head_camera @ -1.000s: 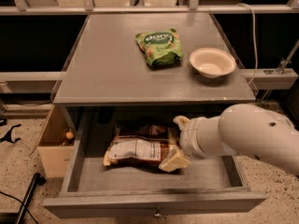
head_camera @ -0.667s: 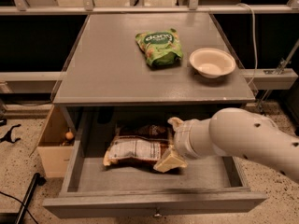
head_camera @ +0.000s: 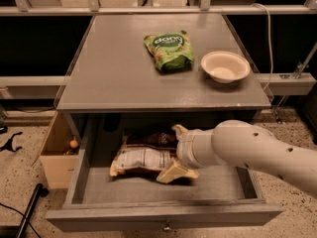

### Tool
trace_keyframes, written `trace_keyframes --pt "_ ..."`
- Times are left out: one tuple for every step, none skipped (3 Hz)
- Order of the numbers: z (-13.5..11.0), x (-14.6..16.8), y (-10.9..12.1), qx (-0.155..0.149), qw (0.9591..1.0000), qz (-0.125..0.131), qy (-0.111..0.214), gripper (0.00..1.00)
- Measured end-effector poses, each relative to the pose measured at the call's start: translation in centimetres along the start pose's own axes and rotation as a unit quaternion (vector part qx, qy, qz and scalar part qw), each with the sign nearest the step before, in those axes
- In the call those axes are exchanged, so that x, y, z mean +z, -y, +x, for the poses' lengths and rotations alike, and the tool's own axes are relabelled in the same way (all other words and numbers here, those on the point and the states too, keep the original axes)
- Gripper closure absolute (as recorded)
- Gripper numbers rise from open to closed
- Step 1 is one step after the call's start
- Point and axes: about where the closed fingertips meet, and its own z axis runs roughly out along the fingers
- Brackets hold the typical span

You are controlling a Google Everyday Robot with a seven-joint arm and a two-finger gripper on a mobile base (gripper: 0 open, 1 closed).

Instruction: Pick brown chip bag from top drawer and place on counter

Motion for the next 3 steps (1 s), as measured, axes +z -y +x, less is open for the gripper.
trace_keyframes --pt "0.5 1.9 0.5 -0.005 1.0 0.004 0.004 0.14" --pt "1.3 4.1 0.9 -0.006 1.0 0.001 -0.006 0.17" --pt "2.1 6.5 1.2 -0.003 0.9997 -0.009 -0.021 0.19"
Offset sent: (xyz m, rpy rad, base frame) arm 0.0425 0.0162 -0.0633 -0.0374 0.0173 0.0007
